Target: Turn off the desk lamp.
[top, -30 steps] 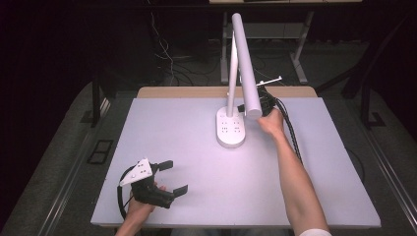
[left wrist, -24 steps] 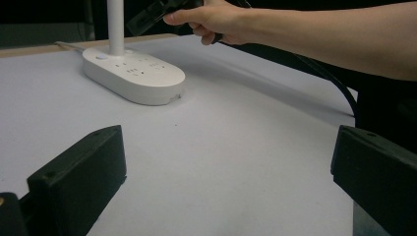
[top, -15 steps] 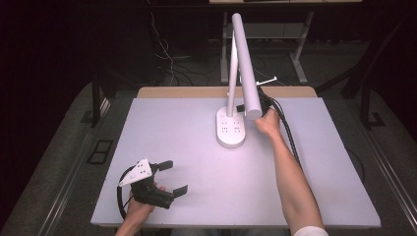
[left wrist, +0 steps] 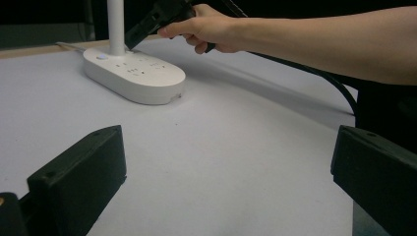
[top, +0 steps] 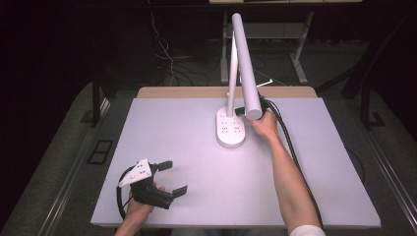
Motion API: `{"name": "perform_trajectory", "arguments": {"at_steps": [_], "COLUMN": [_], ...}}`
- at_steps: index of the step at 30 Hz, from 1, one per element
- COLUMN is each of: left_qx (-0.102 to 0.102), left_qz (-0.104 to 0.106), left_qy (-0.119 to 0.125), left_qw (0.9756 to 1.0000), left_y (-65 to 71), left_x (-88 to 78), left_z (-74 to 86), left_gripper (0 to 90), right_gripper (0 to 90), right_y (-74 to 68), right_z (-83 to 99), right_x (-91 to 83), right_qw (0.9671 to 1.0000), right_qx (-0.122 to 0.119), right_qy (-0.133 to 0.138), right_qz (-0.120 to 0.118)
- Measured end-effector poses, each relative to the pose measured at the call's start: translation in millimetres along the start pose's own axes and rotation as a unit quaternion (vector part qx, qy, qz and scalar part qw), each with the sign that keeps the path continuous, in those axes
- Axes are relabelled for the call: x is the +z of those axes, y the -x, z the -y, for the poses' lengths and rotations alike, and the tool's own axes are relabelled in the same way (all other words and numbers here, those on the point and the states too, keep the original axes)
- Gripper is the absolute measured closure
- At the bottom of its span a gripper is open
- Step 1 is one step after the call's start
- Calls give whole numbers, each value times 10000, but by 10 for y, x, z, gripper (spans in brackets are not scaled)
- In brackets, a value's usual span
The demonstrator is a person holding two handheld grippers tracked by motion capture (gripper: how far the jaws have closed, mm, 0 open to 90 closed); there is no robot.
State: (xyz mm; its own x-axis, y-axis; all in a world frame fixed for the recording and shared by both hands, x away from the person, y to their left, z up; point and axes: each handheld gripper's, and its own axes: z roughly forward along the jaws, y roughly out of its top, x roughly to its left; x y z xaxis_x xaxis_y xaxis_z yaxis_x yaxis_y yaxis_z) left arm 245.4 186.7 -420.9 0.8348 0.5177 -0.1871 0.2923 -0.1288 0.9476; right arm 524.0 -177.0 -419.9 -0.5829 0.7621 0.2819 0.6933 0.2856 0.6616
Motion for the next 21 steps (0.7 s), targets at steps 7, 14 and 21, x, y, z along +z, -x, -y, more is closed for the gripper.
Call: {"name": "perform_trajectory", "arguments": {"at_steps": [7, 14, 21], "left_qx": [10, 23, 9], "left_qz": [-34, -32, -45], "left_qy": [9, 14, 33], "left_qw": [10000, 10000, 10000], "left_y": [-4, -1, -3], "left_x": [-15, -24, -30], "left_z": [-2, -5, -5], "left_gripper": [0, 0, 0], "right_gripper": [900, 900, 900], "right_y": [54, 24, 31], "right_z": [37, 38, 58], "right_x": [15, 25, 23], "right_qw": [9997, 9999, 9998], "right_qx": [153, 101, 125], "right_qy": [87, 86, 136], "right_qz": [-174, -108, -106]}}
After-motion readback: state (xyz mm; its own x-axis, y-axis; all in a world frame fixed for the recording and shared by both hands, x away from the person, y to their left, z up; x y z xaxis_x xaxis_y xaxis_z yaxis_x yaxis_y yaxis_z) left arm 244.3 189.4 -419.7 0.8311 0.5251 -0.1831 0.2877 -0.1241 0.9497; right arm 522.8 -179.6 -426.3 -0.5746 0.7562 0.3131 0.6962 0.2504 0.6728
